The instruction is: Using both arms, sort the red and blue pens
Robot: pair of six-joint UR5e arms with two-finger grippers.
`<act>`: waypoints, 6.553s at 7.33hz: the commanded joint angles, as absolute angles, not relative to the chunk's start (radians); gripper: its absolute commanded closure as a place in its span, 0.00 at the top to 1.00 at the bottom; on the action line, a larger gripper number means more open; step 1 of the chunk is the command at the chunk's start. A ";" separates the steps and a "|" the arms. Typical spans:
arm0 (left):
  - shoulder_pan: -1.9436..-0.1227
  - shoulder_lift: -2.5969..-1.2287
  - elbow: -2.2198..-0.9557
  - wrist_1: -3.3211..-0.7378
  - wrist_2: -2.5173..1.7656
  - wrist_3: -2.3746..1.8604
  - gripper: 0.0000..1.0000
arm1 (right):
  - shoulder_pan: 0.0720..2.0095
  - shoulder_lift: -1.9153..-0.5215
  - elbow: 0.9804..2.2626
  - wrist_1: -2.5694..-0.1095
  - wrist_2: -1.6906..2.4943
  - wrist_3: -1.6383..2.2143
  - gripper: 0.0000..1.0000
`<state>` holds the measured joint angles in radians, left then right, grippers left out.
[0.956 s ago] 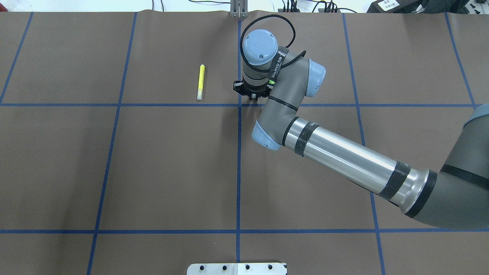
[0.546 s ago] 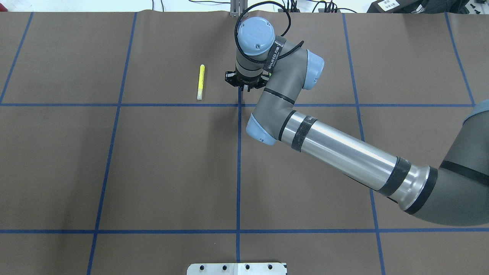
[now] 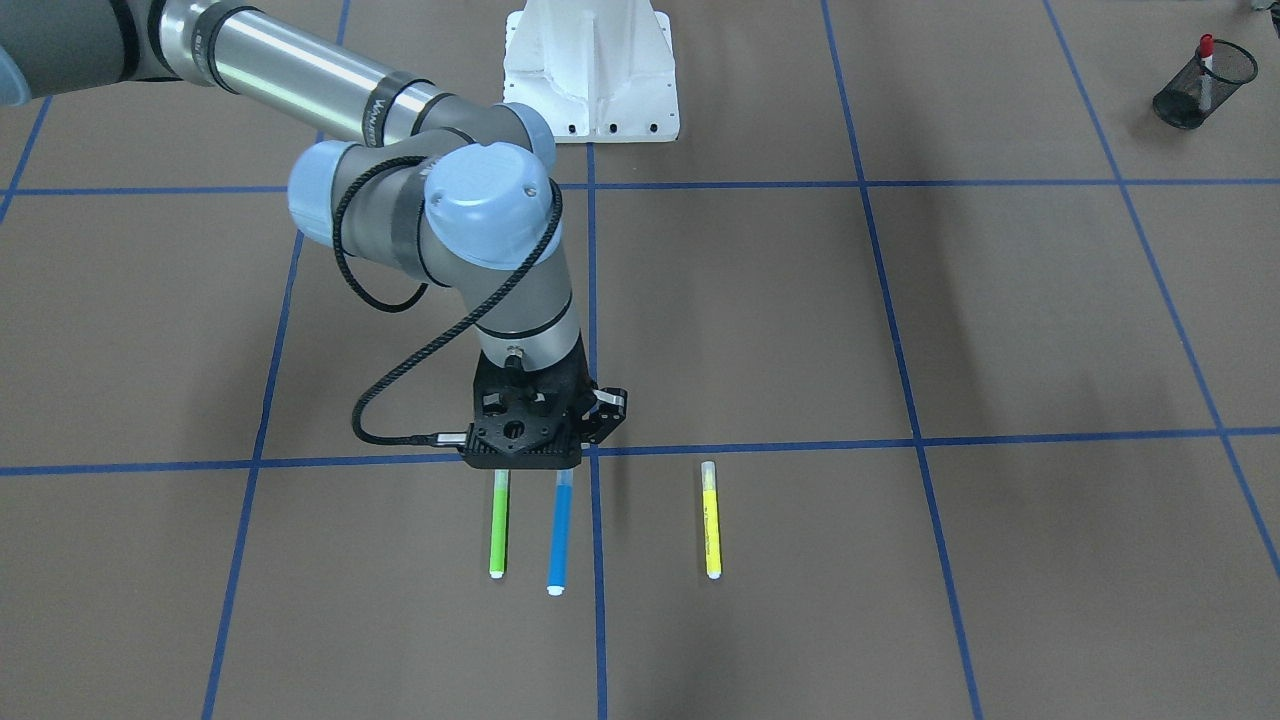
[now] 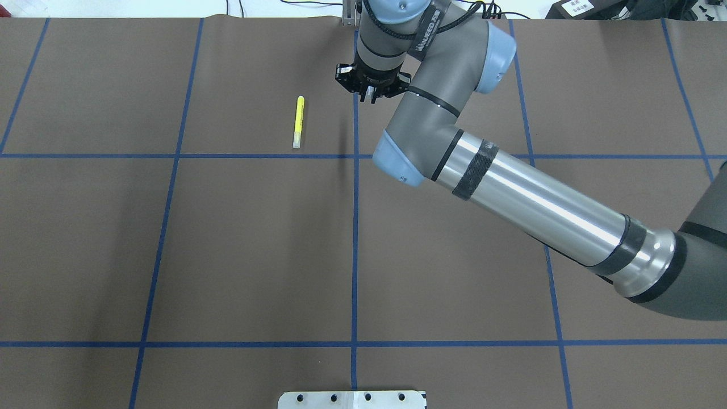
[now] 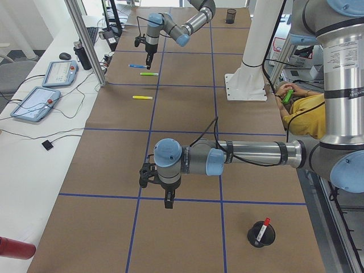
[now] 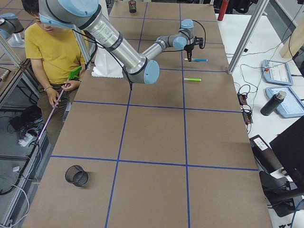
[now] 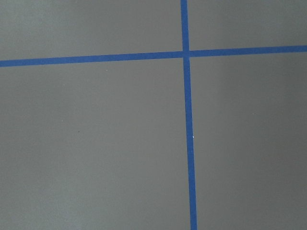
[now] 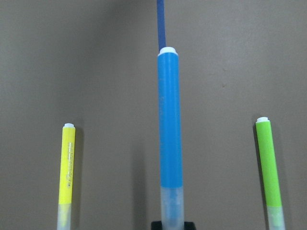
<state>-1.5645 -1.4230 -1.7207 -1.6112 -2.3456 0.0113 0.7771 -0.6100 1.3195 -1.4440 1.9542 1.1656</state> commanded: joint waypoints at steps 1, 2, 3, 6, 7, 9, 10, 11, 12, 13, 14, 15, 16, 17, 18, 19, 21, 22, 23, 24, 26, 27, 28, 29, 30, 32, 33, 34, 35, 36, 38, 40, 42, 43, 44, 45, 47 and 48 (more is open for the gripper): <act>-1.565 -1.424 -1.723 -1.612 -2.348 0.012 1.00 | 0.865 -0.809 1.618 -1.572 2.026 1.053 0.00; -1.566 -1.422 -1.733 -1.612 -2.349 0.012 1.00 | 0.905 -0.910 1.758 -1.665 2.031 0.958 0.00; -1.566 -1.422 -1.738 -1.609 -2.347 0.011 1.00 | 0.961 -0.989 1.857 -1.755 2.033 0.845 0.00; -1.565 -1.422 -1.735 -1.605 -2.344 0.011 1.00 | 1.150 -1.179 1.920 -1.829 2.091 0.454 0.00; -1.565 -1.422 -1.732 -1.605 -2.344 0.011 1.00 | 1.231 -1.259 1.931 -1.829 2.109 0.313 0.00; -1.565 -1.420 -1.730 -1.606 -2.344 0.011 1.00 | 1.363 -1.404 1.957 -1.829 2.111 0.058 0.00; -1.565 -1.420 -1.730 -1.606 -2.344 0.011 1.00 | 1.409 -1.495 1.992 -1.829 2.111 -0.057 0.00; -1.565 -1.422 -1.730 -1.608 -2.344 0.011 1.00 | 1.451 -1.576 2.026 -1.829 2.111 -0.130 0.00; -1.565 -1.422 -1.730 -1.606 -2.345 0.011 1.00 | 1.477 -1.673 2.072 -1.829 2.111 -0.174 0.00; -1.565 -1.422 -1.730 -1.606 -2.345 0.011 1.00 | 1.495 -1.781 2.103 -1.822 2.111 -0.178 0.00; -1.565 -1.422 -1.730 -1.606 -2.345 0.011 1.00 | 1.529 -1.866 2.121 -1.821 2.137 -0.178 0.00; -1.565 -1.420 -1.730 -1.606 -2.345 0.011 1.00 | 1.592 -1.955 2.128 -1.819 2.223 -0.181 0.00; -1.565 -1.420 -1.732 -1.608 -2.347 0.011 1.00 | 1.656 -2.061 2.134 -1.816 2.299 -0.181 0.00; -1.565 -1.420 -1.733 -1.609 -2.347 0.011 1.00 | 1.769 -2.147 2.134 -1.818 2.371 -0.179 0.00; -1.565 -1.420 -1.735 -1.609 -2.347 0.011 1.00 | 1.878 -2.207 2.126 -1.833 2.416 -0.164 0.00; -1.565 -1.420 -1.735 -1.609 -2.345 0.011 1.00 | 1.999 -2.244 2.123 -1.903 2.437 -0.163 0.00; -1.565 -1.420 -1.736 -1.611 -2.347 0.011 1.00 | 2.173 -2.269 2.126 -2.114 2.437 -0.179 0.00; -1.565 -1.420 -1.738 -1.611 -2.347 0.012 1.00 | 2.307 -2.267 2.132 -2.247 2.433 -0.179 0.00; -1.565 -1.420 -1.740 -1.611 -2.347 0.012 1.00 | 2.389 -2.267 2.143 -2.361 2.430 -0.181 0.00; -1.565 -1.420 -1.740 -1.611 -2.347 0.012 1.00 | 2.449 -2.267 2.138 -2.450 2.424 -0.183 0.00; -1.565 -1.422 -1.740 -1.612 -2.345 0.012 1.00 | 2.610 -2.257 2.119 -2.641 2.389 -0.181 0.00; -1.565 -1.422 -1.741 -1.612 -2.345 0.012 1.00 | 2.710 -2.250 2.096 -2.686 2.344 -0.181 0.00; -1.563 -1.422 -1.743 -1.614 -2.345 0.012 1.00 | 2.786 -2.229 2.035 -2.691 2.333 -0.170 0.00; -1.563 -1.422 -1.741 -1.620 -2.347 0.012 1.00 | 2.813 -2.173 1.932 -2.692 2.330 -0.176 0.00; -1.563 -1.422 -1.743 -1.621 -2.345 0.014 1.00 | 2.863 -2.174 1.905 -2.692 2.330 -0.178 0.00; -1.563 -1.422 -1.744 -1.624 -2.347 0.015 1.00 | 2.914 -2.180 1.870 -2.710 2.304 -0.178 0.00; -1.565 -1.422 -1.746 -1.624 -2.347 0.017 1.00 | 2.948 -2.174 1.871 -2.745 2.271 -0.179 0.00; -1.565 -1.422 -1.749 -1.626 -2.347 0.017 1.00 | 2.982 -2.172 1.871 -2.750 2.225 -0.179 0.00; -1.565 -1.422 -1.749 -1.626 -2.347 0.017 1.00 | 2.987 -2.169 1.878 -2.752 2.206 -0.179 0.00; -1.565 -1.422 -1.749 -1.625 -2.347 0.018 1.00 | 2.990 -2.169 1.873 -2.746 2.198 -0.181 0.00; -1.565 -1.422 -1.750 -1.626 -2.347 0.020 1.00 | 3.042 -2.137 1.870 -2.744 2.075 -0.181 0.00; -1.565 -1.422 -1.755 -1.626 -2.347 0.020 1.00 | 3.078 -2.122 1.858 -2.735 2.019 -0.186 0.00; -1.565 -1.422 -1.755 -1.626 -2.347 0.020 1.00 | 3.091 -2.105 1.839 -2.717 2.003 -0.189 0.00; -1.563 -1.422 -1.755 -1.626 -2.347 0.020 1.00 | 3.096 -2.103 1.806 -2.664 1.991 -0.190 0.00; -1.565 -1.422 -1.756 -1.626 -2.347 0.020 1.00 | 3.108 -2.105 1.772 -2.617 1.996 -0.178 0.00; -1.565 -1.422 -1.758 -1.626 -2.347 0.020 1.00 | 3.108 -2.105 1.767 -2.617 1.999 -0.173 0.00; -1.565 -1.422 -1.756 -1.626 -2.347 0.020 1.00 | 3.109 -2.108 1.766 -2.618 1.997 -0.190 0.02; -1.565 -1.422 -1.758 -1.626 -2.347 0.020 1.00 | 3.109 -2.108 1.766 -2.620 2.000 -0.190 0.24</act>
<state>-1.5646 -1.4220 -1.7573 -1.6260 -2.3470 0.0199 3.1085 -2.1069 1.7665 -2.6191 1.9982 -0.1856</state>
